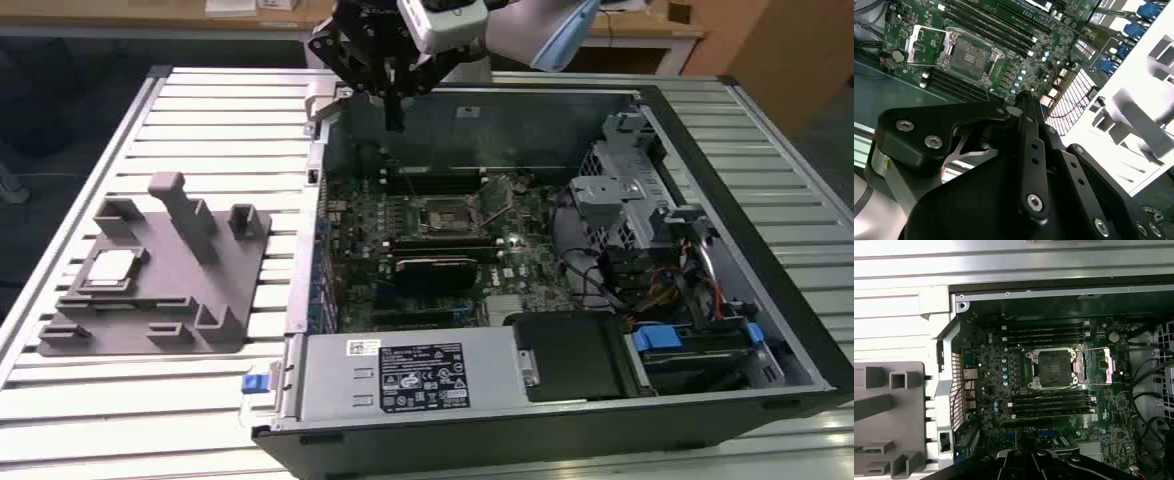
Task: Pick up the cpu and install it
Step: 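Reach for the cpu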
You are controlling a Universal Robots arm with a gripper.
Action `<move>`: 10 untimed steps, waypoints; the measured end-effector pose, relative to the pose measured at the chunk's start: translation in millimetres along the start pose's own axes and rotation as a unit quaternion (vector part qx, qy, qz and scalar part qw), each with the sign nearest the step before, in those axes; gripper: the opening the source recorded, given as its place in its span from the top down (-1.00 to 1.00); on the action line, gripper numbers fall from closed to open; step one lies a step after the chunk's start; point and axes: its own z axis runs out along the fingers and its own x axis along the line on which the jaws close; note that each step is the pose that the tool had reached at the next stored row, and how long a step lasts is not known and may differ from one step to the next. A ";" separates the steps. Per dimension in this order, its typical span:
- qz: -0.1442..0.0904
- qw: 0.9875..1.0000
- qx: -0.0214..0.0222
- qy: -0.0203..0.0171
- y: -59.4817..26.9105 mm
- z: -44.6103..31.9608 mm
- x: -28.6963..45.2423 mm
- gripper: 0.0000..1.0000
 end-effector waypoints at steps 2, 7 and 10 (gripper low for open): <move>0.000 1.000 0.000 0.000 0.0 0.0 0.0 0.79; 0.000 1.000 0.000 0.000 0.0 0.0 0.0 0.79; 0.000 1.000 0.000 0.000 -0.1 -0.1 1.1 0.79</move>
